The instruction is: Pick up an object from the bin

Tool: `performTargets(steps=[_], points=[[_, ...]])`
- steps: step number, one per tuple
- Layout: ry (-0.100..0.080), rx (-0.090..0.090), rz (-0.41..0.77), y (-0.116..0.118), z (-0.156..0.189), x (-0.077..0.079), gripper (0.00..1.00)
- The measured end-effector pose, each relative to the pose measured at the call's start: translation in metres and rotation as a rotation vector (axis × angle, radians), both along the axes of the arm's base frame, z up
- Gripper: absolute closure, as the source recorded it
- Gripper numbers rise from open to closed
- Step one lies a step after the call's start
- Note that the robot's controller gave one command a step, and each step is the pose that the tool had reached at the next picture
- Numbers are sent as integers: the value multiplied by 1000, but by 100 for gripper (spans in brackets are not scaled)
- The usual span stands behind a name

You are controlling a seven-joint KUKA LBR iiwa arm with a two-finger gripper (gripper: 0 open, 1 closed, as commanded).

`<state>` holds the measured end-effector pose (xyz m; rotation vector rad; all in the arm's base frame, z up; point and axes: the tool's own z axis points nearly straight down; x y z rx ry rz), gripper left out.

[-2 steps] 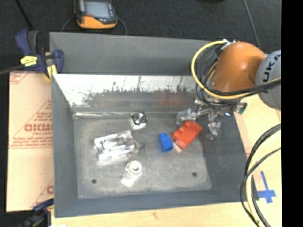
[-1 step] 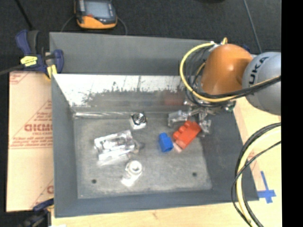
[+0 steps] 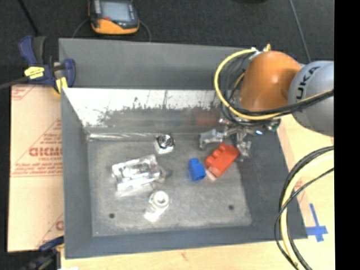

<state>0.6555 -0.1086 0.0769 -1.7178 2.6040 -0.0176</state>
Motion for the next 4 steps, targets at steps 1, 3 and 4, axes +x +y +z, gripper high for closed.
performTargets(steps=[1, 3, 4], points=[[-1, 0, -2, 0, 1, 0, 100], [17, 0, -16, -1, 33, 4, 100], [14, -3, -24, -3, 87, 6, 100]])
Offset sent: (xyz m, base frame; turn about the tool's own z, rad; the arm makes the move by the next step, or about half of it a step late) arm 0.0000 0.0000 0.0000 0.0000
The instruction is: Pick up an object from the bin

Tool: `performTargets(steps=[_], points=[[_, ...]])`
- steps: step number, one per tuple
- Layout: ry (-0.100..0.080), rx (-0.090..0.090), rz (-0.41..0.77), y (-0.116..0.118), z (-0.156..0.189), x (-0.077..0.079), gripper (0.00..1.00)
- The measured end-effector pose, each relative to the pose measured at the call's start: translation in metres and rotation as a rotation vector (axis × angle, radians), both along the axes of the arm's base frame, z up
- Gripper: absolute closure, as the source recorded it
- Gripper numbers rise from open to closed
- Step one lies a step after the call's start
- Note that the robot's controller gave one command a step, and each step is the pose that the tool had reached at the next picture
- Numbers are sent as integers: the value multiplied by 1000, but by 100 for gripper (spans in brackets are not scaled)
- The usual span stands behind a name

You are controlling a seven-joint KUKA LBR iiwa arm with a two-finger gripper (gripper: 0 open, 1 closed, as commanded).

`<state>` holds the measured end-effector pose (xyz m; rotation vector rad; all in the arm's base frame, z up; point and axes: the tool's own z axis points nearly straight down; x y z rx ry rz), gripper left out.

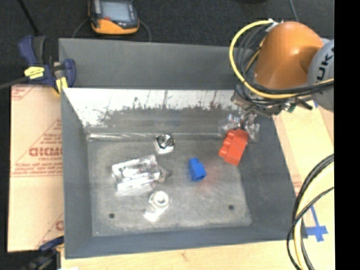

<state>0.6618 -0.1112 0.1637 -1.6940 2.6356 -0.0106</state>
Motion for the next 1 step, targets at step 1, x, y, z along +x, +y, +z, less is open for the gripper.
performTargets(steps=[1], points=[[2, 2, -9, -1, 17, 2, 100]])
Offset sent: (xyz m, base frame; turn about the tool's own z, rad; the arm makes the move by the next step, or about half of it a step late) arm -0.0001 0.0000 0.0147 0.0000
